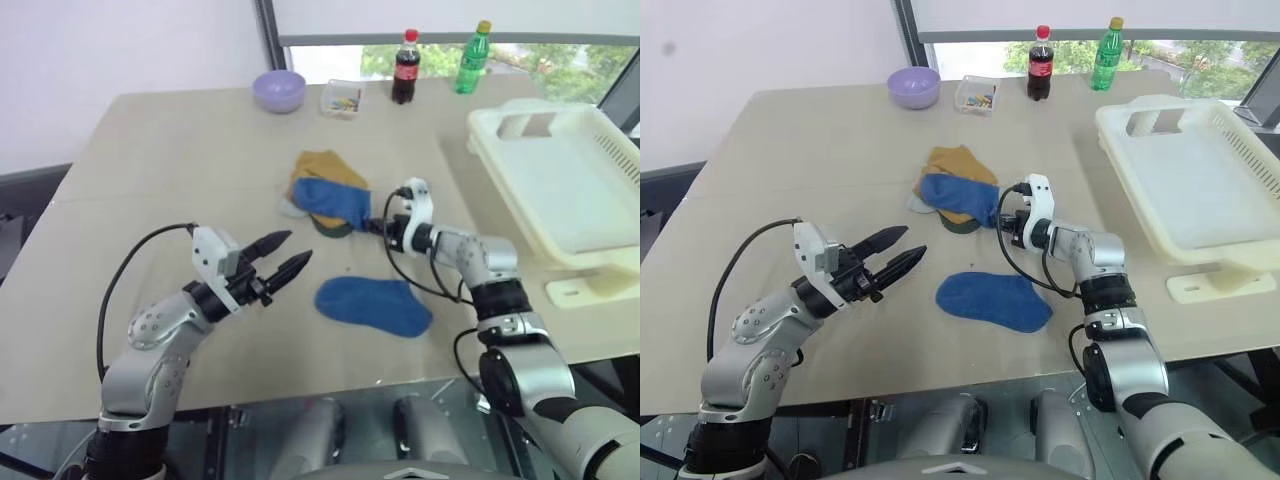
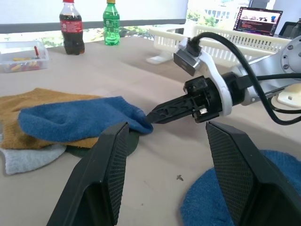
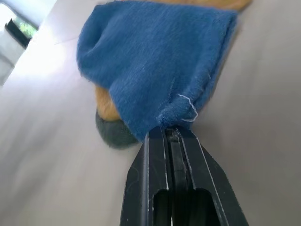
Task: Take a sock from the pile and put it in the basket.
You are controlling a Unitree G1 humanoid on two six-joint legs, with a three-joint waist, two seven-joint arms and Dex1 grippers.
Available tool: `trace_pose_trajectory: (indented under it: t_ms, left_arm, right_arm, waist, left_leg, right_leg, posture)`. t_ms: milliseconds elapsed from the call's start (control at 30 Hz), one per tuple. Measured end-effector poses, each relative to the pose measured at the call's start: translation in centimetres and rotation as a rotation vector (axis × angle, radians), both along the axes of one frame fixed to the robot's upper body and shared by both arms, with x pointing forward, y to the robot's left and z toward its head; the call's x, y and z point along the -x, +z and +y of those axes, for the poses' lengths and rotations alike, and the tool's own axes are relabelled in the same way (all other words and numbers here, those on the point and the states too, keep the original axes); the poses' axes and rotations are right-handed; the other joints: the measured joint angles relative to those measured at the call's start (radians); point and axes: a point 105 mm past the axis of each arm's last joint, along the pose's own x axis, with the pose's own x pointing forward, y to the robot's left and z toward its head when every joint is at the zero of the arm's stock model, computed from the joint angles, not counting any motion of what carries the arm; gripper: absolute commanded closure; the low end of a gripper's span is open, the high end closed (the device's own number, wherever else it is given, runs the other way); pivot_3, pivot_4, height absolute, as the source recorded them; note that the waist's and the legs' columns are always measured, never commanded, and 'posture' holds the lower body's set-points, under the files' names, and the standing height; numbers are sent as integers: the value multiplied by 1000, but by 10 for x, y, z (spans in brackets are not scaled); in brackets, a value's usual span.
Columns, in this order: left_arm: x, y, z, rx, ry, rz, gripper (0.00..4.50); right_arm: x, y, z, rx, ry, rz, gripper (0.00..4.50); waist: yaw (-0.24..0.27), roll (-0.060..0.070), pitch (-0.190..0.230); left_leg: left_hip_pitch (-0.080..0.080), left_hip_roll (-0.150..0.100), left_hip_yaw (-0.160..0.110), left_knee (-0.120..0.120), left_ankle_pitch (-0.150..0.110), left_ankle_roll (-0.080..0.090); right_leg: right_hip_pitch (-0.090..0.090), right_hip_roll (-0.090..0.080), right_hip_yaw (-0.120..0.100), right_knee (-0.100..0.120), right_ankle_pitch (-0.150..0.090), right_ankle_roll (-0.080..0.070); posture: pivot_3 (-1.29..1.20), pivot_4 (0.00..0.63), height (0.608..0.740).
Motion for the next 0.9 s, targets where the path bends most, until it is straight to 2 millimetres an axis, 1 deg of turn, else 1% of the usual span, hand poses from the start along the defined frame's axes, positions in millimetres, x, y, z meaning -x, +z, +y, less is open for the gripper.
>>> trace_pose_trajectory:
  t_ms: [100,200,300,367,433,467,500,567,600,633,733,800,900]
  left_arm:
    - [1,0,1,-7,3,-1,1702]
    - [1,2,2,-9,6,-8,1702]
    - [1,3,1,-6,5,-6,1702]
    - [0,4,1,-4,1,-5,1702]
    - [-1,6,-1,-4,-6,-9,1702]
    - [-2,8,-2,-4,-12,-16,1702]
    - [-3,10,-5,-5,-22,-22,1702]
    - [-4,11,-7,-4,-32,-24,1702]
    - [-5,9,-6,-3,-31,-17,1702]
    - [-6,7,-5,-3,-27,-8,1702]
    - [-7,4,-2,-12,-25,8,1702]
    - [-7,4,-1,-16,-25,9,1702]
    - [-8,3,-2,-15,-25,12,1702]
  right_arm:
    - [21,3,-7,28,97,-9,4417]
    - [42,14,-16,39,185,-32,4417]
    - [59,18,-36,81,222,-24,4417]
    - [61,13,-50,111,192,-1,4417]
    - [54,11,-61,116,110,9,4417]
    - [48,12,-64,101,55,9,4417]
    - [42,12,-64,86,17,12,4177]
    - [36,13,-54,53,-9,21,3631]
    - [34,12,-47,37,-12,28,3122]
    - [32,10,-41,26,-19,33,2741]
    - [24,4,-20,-8,-48,58,2741]
    - [19,1,-12,-19,-65,71,2741]
    - [5,2,2,-70,-111,94,2741]
  waist:
    - [7,0,0]
    - [11,1,1]
    - [16,1,1]
    - [17,1,1]
    - [14,0,1]
    - [11,0,1]
    - [9,0,1]
    - [8,1,1]
    - [9,1,1]
    - [10,1,1]
    - [11,1,1]
    - [15,1,1]
    - [12,1,1]
  left_leg:
    - [-2,0,0,0,0,0]
    - [-2,0,0,0,0,0]
    - [-2,0,-1,0,-1,1]
    - [-2,0,-1,0,-1,2]
    - [-2,0,-1,0,-1,1]
    - [-2,1,0,-1,0,0]
    - [-2,1,0,-1,0,0]
    - [-1,1,0,-2,0,0]
    - [-1,1,0,-2,0,0]
    - [-2,1,0,-2,0,0]
    - [-2,0,0,-2,0,0]
    - [-2,0,0,-2,0,0]
    - [-2,0,0,-1,0,0]
  right_leg:
    - [-1,0,0,-1,0,0]
    - [-1,0,0,-2,0,0]
    - [0,-1,-1,-3,0,0]
    - [0,-1,-1,-3,0,0]
    - [0,0,-1,-3,0,0]
    - [0,0,0,-3,0,0]
    - [0,0,0,-2,0,0]
    - [-1,0,0,-2,0,0]
    - [-1,0,0,-2,0,0]
    - [-1,0,0,-2,0,0]
    - [-1,0,0,-3,0,0]
    - [-1,0,0,-3,0,0]
    - [-1,0,0,-2,0,0]
  posture:
    - [0,150,740]
    - [0,150,740]
    - [0,150,740]
    - [0,150,740]
    - [0,150,740]
    - [0,150,740]
    - [0,150,740]
    - [0,150,740]
    - [0,150,740]
    - [0,150,740]
    - [0,150,740]
    - [0,150,740]
    - [0,150,740]
